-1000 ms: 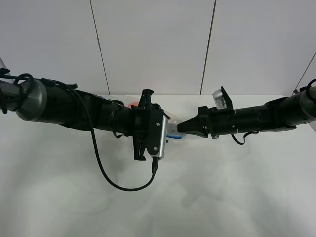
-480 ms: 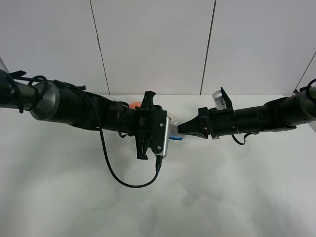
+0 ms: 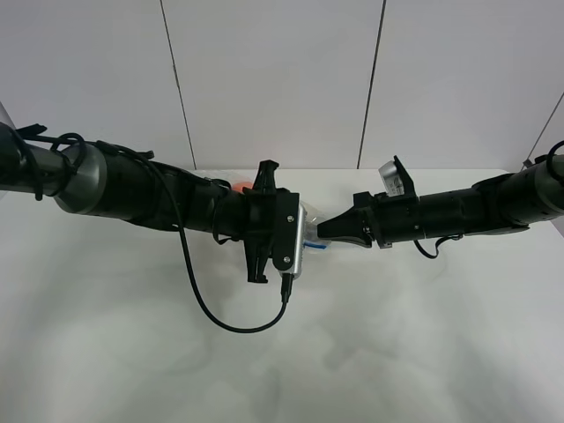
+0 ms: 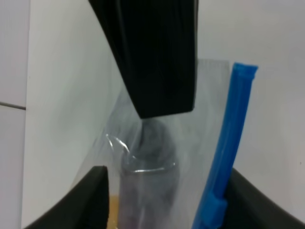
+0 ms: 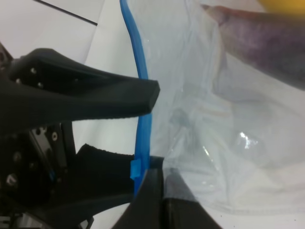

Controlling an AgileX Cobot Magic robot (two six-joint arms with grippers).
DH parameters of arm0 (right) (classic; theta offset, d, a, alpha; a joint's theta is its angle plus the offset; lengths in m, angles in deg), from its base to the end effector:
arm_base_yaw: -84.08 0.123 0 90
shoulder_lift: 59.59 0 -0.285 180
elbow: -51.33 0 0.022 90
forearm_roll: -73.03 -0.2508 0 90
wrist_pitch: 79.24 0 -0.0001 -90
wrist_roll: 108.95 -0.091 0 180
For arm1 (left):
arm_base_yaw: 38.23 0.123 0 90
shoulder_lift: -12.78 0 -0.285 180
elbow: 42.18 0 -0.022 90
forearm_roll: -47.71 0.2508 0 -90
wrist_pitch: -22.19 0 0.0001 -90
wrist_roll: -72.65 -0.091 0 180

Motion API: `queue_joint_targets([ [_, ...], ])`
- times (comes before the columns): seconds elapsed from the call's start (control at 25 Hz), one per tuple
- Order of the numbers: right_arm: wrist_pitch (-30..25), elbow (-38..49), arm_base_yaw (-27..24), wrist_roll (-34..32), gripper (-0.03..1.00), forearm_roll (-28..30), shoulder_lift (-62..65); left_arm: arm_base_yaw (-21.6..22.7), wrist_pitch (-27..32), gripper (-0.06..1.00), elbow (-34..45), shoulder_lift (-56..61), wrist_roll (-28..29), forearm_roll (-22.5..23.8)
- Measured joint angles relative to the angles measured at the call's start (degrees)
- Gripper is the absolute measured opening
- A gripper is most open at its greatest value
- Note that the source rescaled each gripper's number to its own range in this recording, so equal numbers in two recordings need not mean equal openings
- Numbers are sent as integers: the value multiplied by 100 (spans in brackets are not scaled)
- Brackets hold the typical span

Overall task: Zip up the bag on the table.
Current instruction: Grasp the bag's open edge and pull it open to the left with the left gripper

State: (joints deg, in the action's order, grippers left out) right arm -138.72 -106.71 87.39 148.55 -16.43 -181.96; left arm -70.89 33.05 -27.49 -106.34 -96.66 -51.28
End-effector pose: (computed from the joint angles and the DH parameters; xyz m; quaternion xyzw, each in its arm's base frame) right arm 0.3379 0.0981 0.1349 -0.0891 0.8371 0.5028 0.1964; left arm 0.3286 -0.2309 0.1543 0.7348 0.5379 0.0491 0.4102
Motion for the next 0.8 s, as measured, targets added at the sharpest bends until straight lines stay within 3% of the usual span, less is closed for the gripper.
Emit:
queue_joint_targets([
  [0.12, 17, 0, 0, 0, 0, 0, 0, 0, 0, 69, 0, 0, 0, 0],
  [0.36, 23, 0, 0, 6, 0, 0, 0, 0, 100, 24, 0, 0, 0, 0],
  [0.48, 55, 0, 0, 6, 0, 0, 0, 0, 140, 10, 0, 0, 0, 0],
  [0.64, 66, 0, 0, 6, 0, 0, 0, 0, 145, 1, 0, 0, 0, 0],
  [0.8, 95, 0, 0, 6, 0, 0, 0, 0, 6, 1, 0, 0, 0, 0],
])
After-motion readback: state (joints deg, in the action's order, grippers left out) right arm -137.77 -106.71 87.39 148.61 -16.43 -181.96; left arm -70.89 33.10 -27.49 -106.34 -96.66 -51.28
